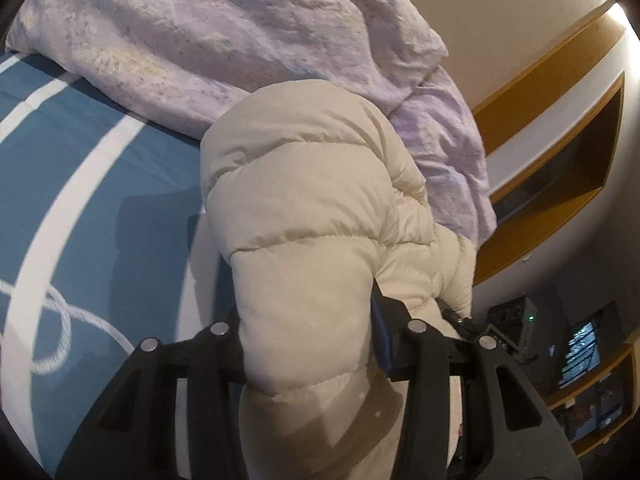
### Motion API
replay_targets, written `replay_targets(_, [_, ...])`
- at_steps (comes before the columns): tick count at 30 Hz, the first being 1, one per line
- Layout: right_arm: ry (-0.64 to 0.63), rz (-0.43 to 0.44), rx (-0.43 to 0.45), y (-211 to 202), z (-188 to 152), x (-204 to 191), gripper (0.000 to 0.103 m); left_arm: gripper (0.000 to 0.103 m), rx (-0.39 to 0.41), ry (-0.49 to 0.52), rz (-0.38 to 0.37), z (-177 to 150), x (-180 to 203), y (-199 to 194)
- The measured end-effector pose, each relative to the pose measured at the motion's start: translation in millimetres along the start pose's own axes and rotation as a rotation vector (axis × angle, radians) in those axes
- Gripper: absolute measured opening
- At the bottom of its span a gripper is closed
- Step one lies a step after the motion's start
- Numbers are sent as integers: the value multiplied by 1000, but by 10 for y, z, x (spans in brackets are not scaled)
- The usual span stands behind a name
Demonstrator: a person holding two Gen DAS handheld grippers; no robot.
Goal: Fold large clothes
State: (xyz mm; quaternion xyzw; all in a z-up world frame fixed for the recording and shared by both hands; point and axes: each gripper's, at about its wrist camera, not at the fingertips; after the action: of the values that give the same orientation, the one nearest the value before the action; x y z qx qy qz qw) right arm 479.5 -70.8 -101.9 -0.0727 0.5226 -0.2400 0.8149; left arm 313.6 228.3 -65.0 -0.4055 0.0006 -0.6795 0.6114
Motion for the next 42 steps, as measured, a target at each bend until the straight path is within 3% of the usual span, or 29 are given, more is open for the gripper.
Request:
replay_targets(5, [-42,-104,-14,255,-19,96,29,45,-26,39,84,-29,-195,229])
replay_targets(11, [-82,-189,9,257,-85,92,46,52,-32,120,194,-53,-189,327])
replay_targets(14, [-89,-247,43,164,-102,32,55,62,-33,172,278,-32,-69,311])
replay_targets(16, [-98,-285,74,75,-114,-12,64,75,-26,198,368,-22,16,263])
replay_targets(18, [-120,-336,123,-74,-119,-86,67,79,-15,231,428,-22,78,186])
replay_targets(23, [-238,-371,230,-291,-168,-457,67,87,32,296,524,78,265,5])
replay_targets(30, [-477,-473,227,189,-346,-925,65,97,52,360,628,280,551,123])
replay_targets(35, [-534,-571,251,446,-344,-789,63,98,34,454,699,298,688,418])
replay_targets(37, [-532,-611,217,543,-348,-681,59,98,15,481,722,277,674,536])
replay_targets(42, [-476,-578,183,597,-314,-438,58,100,-17,498,712,157,534,752])
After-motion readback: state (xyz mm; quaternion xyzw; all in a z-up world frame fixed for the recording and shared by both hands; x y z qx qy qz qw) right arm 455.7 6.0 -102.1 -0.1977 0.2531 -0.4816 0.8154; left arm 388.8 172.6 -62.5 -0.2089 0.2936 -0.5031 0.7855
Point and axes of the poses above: each gripper's, at about its wrist camera, not at the fingertips, and y roughly the way its jaws point, x to its right, z to its top, and after that the axes turned 13 degrees about y, right-handed
